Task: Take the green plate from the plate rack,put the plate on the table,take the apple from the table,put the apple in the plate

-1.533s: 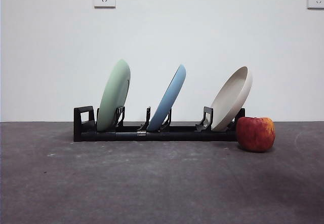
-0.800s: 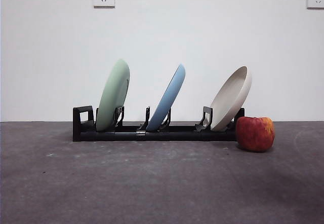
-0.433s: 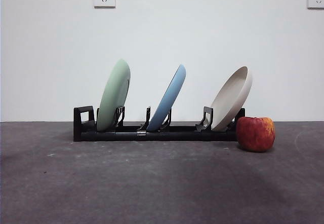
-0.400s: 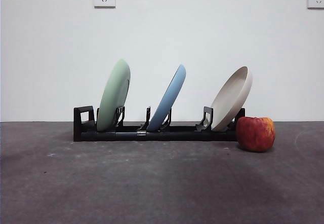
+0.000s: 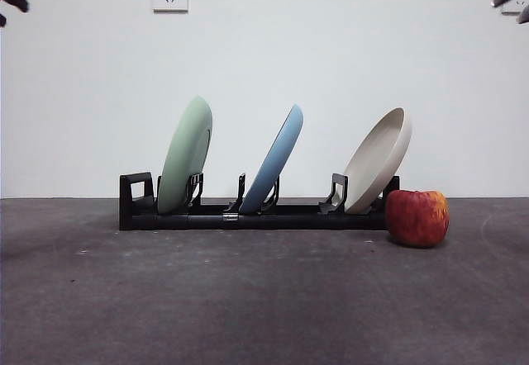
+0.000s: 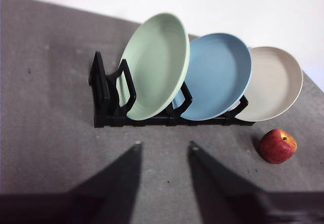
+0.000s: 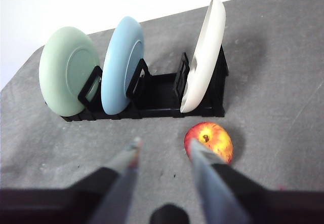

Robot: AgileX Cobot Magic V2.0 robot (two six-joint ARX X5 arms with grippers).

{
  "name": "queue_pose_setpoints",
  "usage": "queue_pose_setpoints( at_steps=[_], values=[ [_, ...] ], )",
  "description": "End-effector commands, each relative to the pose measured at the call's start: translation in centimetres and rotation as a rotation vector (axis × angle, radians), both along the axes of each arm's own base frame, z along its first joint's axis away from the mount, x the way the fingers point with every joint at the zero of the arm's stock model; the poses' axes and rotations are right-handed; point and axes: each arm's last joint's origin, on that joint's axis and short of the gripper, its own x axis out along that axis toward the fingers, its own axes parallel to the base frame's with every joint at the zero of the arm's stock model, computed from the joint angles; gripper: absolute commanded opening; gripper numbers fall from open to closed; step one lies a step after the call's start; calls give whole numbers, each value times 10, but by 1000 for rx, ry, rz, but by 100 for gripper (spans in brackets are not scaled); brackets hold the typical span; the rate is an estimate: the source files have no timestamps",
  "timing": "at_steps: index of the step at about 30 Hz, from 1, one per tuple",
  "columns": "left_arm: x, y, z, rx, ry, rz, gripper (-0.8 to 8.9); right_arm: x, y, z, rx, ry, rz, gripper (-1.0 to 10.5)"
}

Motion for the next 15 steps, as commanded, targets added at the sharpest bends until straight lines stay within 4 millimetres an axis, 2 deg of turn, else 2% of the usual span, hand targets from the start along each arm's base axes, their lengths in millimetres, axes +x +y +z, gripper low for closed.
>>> queue_pose_setpoints(
  at_steps=[1, 6, 10, 15],
  values=[
    [12, -2, 7, 9, 6, -40, 415, 3, 0, 1, -13, -1, 7, 344],
    [41, -10, 27, -1, 17, -101, 409, 4, 0, 0, -13, 6, 7, 345],
    [73, -23, 45, 30, 42, -159, 408, 4, 0, 0, -13, 6, 7, 345],
    [113, -41, 57, 50, 58, -216, 408, 4, 0, 0, -13, 7, 7, 345]
  ],
)
